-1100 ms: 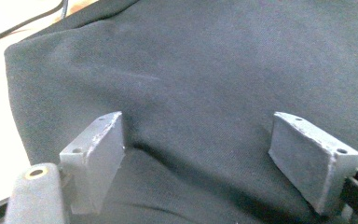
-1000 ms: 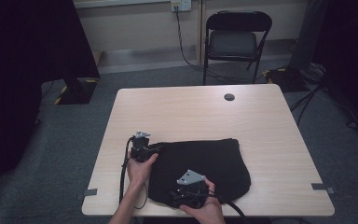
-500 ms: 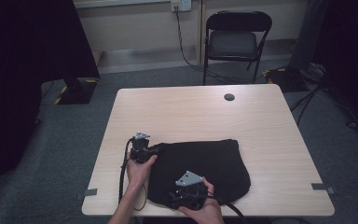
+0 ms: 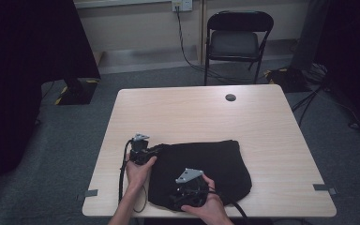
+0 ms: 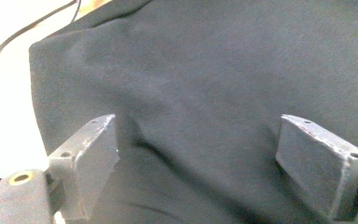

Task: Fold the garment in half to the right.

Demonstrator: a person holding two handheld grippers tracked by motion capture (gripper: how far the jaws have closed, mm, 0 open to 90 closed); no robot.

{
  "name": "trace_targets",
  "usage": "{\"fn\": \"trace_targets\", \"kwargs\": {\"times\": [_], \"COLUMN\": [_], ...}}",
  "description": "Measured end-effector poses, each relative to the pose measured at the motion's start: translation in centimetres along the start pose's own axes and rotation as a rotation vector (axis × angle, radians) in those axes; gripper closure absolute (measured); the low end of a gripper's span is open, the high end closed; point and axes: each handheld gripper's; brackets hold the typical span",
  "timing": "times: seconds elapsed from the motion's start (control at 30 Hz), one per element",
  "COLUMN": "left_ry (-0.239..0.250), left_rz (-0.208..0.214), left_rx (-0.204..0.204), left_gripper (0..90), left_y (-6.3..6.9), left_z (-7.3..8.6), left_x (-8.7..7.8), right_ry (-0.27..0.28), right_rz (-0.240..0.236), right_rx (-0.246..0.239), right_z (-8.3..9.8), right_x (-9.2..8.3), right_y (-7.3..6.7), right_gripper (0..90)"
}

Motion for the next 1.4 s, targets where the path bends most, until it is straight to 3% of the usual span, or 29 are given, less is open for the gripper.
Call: {"fn": "trace_targets", "kwargs": {"times": [0.17, 0.33, 0.47, 0.67, 0.8, 0.83, 1.0, 1.1, 1.4], "left_ry": [0.005, 0.024, 0.053, 0.058, 0.063, 0.062, 0.067, 0.075, 0.071], "left_rz": [0.004, 0.026, 0.037, 0.046, 0.052, 0.053, 0.060, 0.070, 0.092], "left_rx": [-0.001, -0.004, 0.014, 0.009, 0.003, 0.005, 0.012, 0.026, 0.040], "left_gripper": [74.4, 74.3, 74.3, 73.8, 73.8, 73.8, 73.8, 73.8, 73.8], "left_y": [0.0, 0.4, 1.2, 1.2, 1.0, 1.1, 1.2, 1.3, 1.2], "left_z": [0.0, -0.3, -0.9, -0.9, -1.0, -1.1, -1.2, -1.4, -1.6], "left_x": [-0.2, -0.8, -1.5, -1.7, -1.9, -2.0, -2.1, -2.3, -2.2], "right_ry": [0.016, 0.057, 0.117, 0.106, 0.096, 0.078, 0.064, 0.049, 0.033], "right_rz": [-0.021, 0.000, 0.034, 0.041, 0.058, 0.057, 0.054, 0.033, 0.017], "right_rx": [0.003, -0.001, 0.027, 0.014, 0.032, 0.050, 0.082, 0.142, 0.176], "right_z": [-0.6, -1.3, -1.7, -2.9, -3.8, -4.3, -4.8, -4.7, -4.9], "right_x": [-0.7, -1.7, -1.7, -0.4, 0.9, 1.9, 3.1, 4.2, 4.5], "right_y": [1.4, 3.4, 5.2, 6.9, 8.3, 9.3, 10.3, 11.7, 12.1], "right_gripper": [8.4, 7.0, 7.9, 6.6, 6.7, 6.4, 6.2, 6.0, 4.4]}}
Point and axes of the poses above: each handheld gripper's, and its own axes: x roughly forward along the jaws, z roughly out of its underside, y roughly to its right, and after that the axes turned 1 degree about x, right-handed
